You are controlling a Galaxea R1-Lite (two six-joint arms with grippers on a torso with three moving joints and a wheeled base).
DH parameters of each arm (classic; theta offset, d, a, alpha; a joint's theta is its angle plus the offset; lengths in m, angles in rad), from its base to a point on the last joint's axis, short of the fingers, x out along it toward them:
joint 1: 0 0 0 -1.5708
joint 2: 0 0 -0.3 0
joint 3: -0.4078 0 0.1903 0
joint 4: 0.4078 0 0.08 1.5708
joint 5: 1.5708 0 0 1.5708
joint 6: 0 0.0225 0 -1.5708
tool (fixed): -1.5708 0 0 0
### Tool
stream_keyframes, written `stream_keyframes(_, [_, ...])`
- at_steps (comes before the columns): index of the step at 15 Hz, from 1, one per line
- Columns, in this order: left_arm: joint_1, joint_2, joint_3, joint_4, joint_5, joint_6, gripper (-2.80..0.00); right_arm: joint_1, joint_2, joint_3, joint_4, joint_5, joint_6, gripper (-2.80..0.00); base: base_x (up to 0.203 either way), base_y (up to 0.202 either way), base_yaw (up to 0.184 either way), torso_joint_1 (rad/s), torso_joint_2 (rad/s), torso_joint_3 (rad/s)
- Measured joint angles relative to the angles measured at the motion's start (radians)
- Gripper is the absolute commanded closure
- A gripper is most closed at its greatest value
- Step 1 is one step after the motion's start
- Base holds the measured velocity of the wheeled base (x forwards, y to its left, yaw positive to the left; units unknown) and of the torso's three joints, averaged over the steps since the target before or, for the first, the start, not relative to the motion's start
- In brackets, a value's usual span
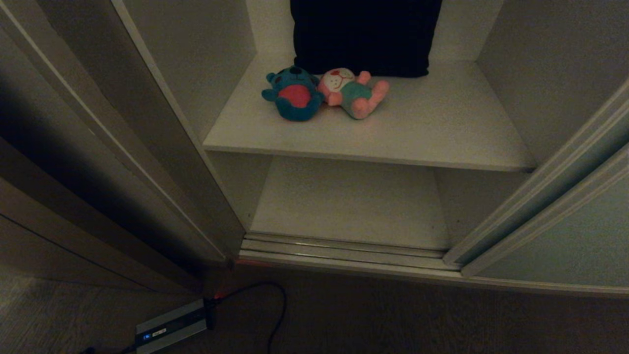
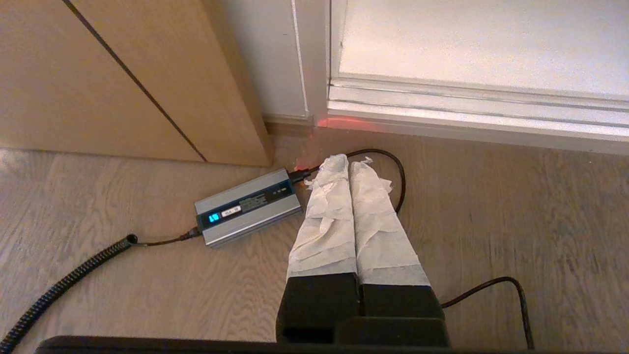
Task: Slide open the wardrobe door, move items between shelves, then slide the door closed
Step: Close the door
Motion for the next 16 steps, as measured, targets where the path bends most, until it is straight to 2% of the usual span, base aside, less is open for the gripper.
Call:
stream_keyframes(5, [0.000, 0.000, 0.000, 0.000, 0.000, 0.000, 0.00, 0.000, 0.000, -0.007, 0.007, -0.007, -0.002, 0.00, 0.000, 0.000, 0.000, 0.000, 0.00, 0.000])
stream_keyframes(7, [0.000, 0.000, 0.000, 0.000, 0.000, 0.000, 0.00, 0.000, 0.015, -0.075, 0.065, -0.007, 0.006, 0.00, 0.000, 0.000, 0.000, 0.000, 0.00, 0.000])
stream_keyframes(11, [0.000, 0.000, 0.000, 0.000, 0.000, 0.000, 0.00, 0.000, 0.133, -0.432, 0.205, -0.059, 0.049, 0.00, 0.000, 0.000, 0.000, 0.000, 0.00, 0.000])
stream_keyframes(14, [0.000, 0.000, 0.000, 0.000, 0.000, 0.000, 0.00, -0.001, 0.293, -0.726, 0.276, -0.174, 0.025, 0.00, 0.000, 0.000, 0.000, 0.000, 0.00, 0.000])
stream_keyframes(16, [0.000, 0.000, 0.000, 0.000, 0.000, 0.000, 0.00, 0.003, 0.411, -0.865, 0.291, -0.270, 0.003, 0.00, 0.000, 0.000, 0.000, 0.000, 0.00, 0.000])
